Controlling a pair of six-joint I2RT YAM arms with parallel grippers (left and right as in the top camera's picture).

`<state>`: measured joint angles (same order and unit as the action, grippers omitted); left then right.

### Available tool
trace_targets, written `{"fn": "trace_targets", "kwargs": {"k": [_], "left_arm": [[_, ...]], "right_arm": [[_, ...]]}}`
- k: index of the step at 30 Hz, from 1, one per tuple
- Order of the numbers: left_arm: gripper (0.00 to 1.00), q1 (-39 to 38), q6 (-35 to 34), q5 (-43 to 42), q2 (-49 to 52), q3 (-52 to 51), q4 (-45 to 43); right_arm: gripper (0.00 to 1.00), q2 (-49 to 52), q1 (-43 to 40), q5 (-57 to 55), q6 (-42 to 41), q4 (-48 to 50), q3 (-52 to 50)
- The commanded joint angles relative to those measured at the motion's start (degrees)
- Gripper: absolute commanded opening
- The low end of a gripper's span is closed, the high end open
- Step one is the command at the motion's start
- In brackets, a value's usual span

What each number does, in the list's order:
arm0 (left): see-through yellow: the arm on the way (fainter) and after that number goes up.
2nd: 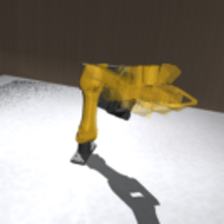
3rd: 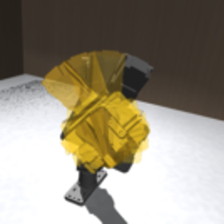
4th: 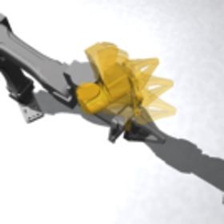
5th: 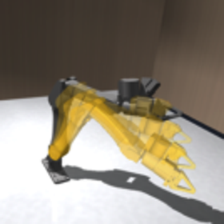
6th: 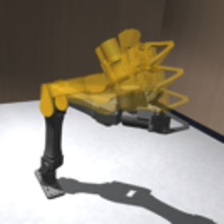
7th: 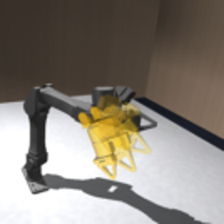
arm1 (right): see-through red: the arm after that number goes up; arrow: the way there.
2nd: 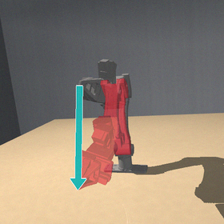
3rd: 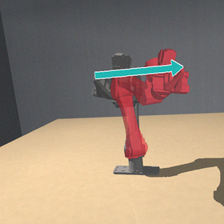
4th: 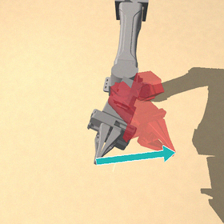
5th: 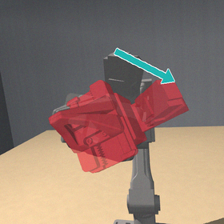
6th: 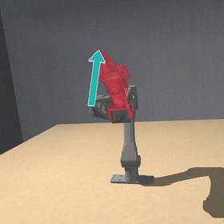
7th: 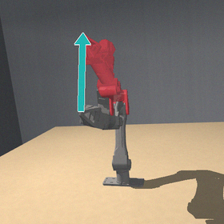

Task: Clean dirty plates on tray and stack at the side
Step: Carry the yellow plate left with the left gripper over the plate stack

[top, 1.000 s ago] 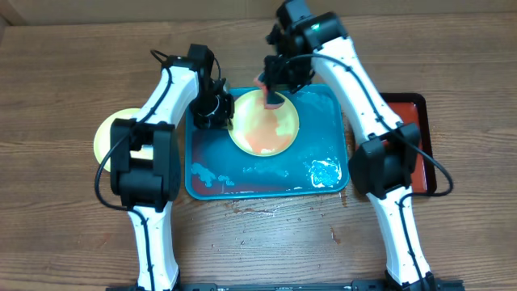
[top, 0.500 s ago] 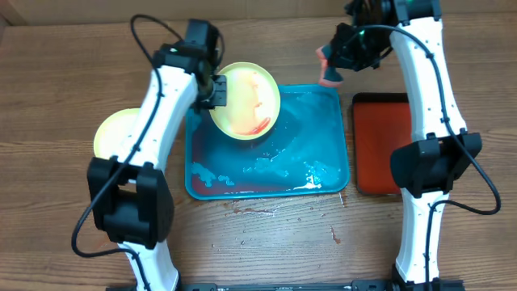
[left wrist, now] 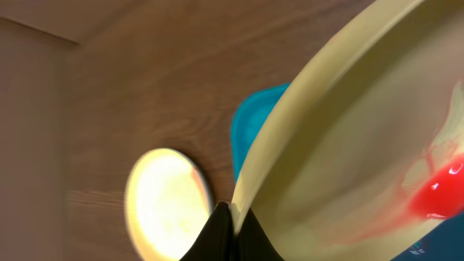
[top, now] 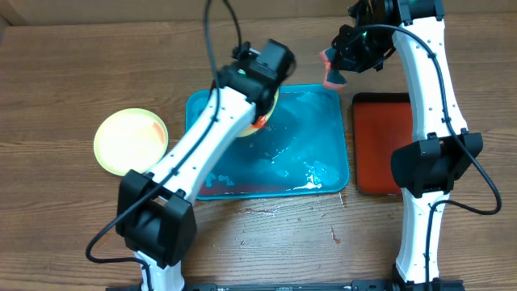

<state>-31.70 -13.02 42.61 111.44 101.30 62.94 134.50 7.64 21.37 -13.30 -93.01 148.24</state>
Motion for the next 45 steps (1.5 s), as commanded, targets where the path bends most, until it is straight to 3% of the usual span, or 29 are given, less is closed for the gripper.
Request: {"fn": "trace_targets", "kwargs": {"k": [1, 10, 20, 38, 45], "left_arm": [[0.04, -2.91, -2.93, 13.73, -1.70, -0.22, 0.52], [0.04, -7.02, -8.39, 25.27, -1.73, -0.22, 4.31], [0.04, -9.99, -11.93, 30.51, -1.75, -0.22, 7.45], [0.04, -10.32, -13.73, 29.79, -2.05, -0.22, 7.85], [0.04, -6.69, -15.28, 16.00, -8.83, -0.22, 6.01]], "right_arm": [[0.04, -2.27, 0.11, -0.35, 0.02, -0.37, 1.46], [0.04, -2.27, 0.11, -0.33, 0.02, -0.57, 1.46], [0.04, -2.27, 0.11, -0.33, 0.02, -0.59, 1.46], [0.04, -2.27, 0.11, -0.96, 0.02, -0.66, 1.46], [0.04, -2.27, 0.11, -1.84, 0.00, -1.01, 1.46]]}}
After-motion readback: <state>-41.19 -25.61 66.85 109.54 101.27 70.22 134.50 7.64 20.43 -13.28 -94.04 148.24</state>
